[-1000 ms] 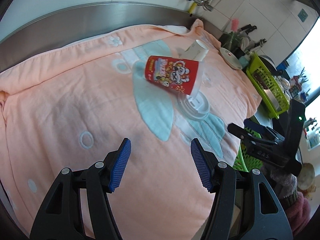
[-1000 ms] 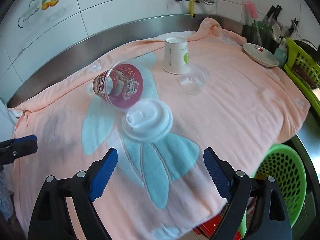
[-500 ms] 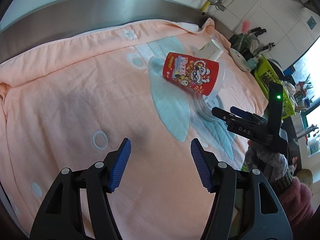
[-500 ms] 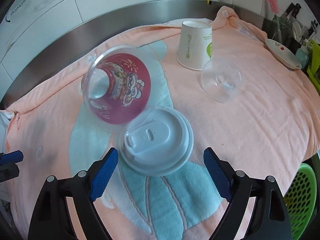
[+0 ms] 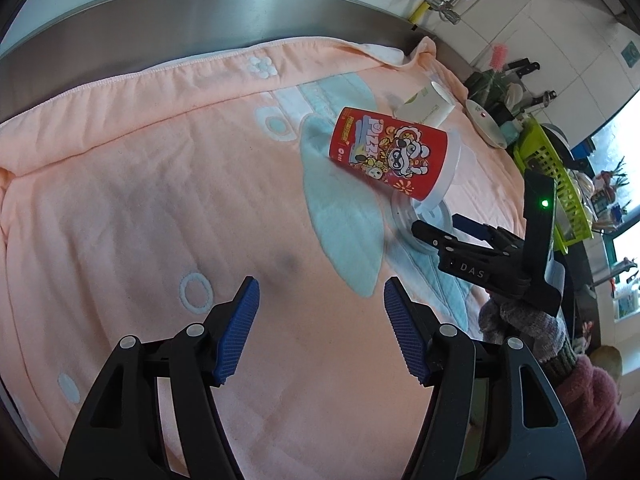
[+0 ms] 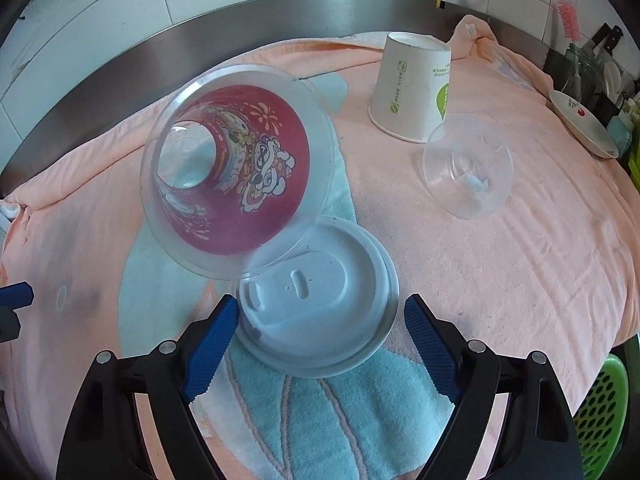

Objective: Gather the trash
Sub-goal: 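Grasp the white lid with the right tool while the left tool grasps the red Pizza cup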

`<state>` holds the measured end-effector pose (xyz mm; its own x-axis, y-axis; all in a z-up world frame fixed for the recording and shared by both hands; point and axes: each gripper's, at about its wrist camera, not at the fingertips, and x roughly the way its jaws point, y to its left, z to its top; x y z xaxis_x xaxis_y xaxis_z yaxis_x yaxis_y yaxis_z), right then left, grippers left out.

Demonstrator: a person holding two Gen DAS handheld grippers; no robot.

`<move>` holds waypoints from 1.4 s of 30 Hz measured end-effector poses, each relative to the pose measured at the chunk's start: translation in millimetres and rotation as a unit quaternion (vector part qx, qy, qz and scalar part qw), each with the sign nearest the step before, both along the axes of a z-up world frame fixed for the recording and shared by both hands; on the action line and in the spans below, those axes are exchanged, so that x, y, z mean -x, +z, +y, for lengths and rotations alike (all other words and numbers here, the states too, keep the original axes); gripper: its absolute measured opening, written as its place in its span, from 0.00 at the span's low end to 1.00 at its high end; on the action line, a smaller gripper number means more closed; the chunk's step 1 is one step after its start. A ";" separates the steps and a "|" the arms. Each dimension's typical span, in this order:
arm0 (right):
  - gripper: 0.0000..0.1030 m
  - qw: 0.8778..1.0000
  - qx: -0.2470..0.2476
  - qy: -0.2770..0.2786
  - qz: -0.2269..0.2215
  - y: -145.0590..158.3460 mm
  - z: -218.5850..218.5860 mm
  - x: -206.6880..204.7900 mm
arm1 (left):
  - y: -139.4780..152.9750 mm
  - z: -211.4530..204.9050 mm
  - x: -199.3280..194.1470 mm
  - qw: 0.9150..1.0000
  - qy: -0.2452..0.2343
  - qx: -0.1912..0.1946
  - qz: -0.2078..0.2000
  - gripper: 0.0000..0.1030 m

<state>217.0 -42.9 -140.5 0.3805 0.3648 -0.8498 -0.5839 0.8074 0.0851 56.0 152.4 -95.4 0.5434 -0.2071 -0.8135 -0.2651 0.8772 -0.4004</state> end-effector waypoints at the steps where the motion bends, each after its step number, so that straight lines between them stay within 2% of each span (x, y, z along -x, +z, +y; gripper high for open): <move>1: 0.80 1.000 -0.002 0.001 0.002 -0.6 0.4 -1.5 | -0.4 -0.3 -0.6 1.000 0.000 0.000 0.001 0.63; 13: 0.78 1.000 -0.003 0.006 0.003 0.9 -1.5 6.3 | 1.1 0.8 -3.4 1.000 0.007 0.003 0.002 0.63; 21: 0.77 1.000 -0.010 0.004 0.002 12.7 -24.7 29.2 | 5.5 -4.0 -20.3 1.000 0.006 0.016 0.000 0.65; 23: 0.74 1.000 -0.014 0.001 0.005 13.7 -31.2 33.9 | 6.1 -5.1 -26.2 1.000 0.009 0.025 0.002 0.65; 30: 0.74 1.000 -0.010 -0.007 0.007 10.4 -50.0 51.9 | 10.3 -12.8 -61.8 0.998 0.034 0.057 0.007 0.69; 32: 0.74 1.000 -0.013 -0.010 0.006 10.6 -53.9 55.5 | 10.7 -14.4 -73.8 0.996 0.043 0.078 0.004 0.70; 38: 0.74 1.000 -0.024 -0.020 0.002 15.8 -66.6 64.2 | 8.7 -22.9 -114.8 0.991 0.082 0.107 0.016 0.74; 42: 0.74 0.999 -0.028 -0.022 -0.003 19.3 -72.7 68.8 | 2.0 -26.8 -137.9 0.987 0.115 0.106 0.035 0.75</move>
